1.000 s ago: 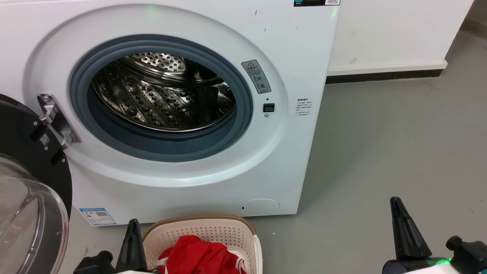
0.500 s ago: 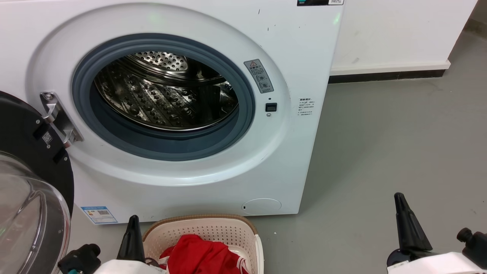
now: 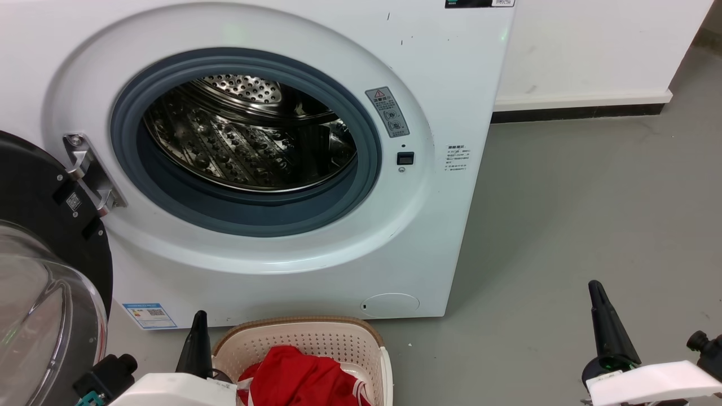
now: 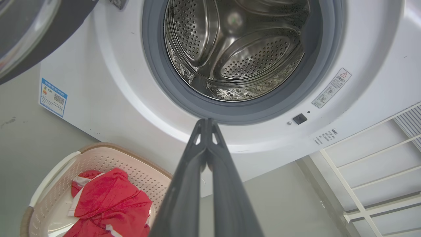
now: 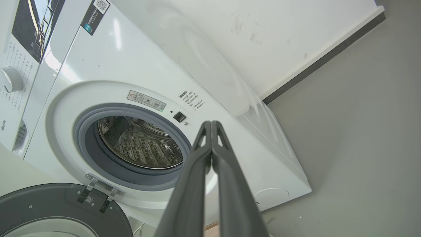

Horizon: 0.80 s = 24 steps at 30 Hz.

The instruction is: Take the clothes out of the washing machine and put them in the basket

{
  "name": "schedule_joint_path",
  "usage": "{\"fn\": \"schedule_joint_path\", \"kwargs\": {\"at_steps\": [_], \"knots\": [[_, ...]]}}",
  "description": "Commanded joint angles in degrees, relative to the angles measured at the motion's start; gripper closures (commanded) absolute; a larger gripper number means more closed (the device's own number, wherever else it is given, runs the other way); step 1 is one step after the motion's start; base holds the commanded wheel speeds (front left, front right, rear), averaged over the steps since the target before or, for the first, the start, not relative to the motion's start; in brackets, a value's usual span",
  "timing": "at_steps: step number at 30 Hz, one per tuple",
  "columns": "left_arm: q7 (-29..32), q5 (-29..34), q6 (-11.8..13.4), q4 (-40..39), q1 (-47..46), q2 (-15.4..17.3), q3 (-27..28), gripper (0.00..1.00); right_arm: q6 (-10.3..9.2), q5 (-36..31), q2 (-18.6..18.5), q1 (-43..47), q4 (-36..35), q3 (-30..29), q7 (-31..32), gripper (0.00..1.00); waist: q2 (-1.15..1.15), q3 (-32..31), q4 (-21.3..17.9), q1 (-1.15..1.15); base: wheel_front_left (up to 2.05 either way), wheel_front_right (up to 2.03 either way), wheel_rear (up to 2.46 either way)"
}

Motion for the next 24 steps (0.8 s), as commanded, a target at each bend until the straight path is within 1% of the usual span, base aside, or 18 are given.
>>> {"fn": "schedule_joint_path", "kwargs": {"at_steps": [1,24], "knots": [[0.4,-2.3,-0.6,-0.3,-1.5,0.2,0.4,1.0,-0.01,2.4,-0.4,-2.0,0.0,-0.2,0.3,1.0,0.0,0.0,0.1,0.0,0.0,0.0,0.0],[4.3,-19.5,-3.7,2.3,-4.5,0.4,2.0,1.0,0.0,19.2,-0.6,-5.2,4.1,-1.7,4.3,1.0,0.0,0.2,0.8,0.0,0.0,0.0,0.0]]}}
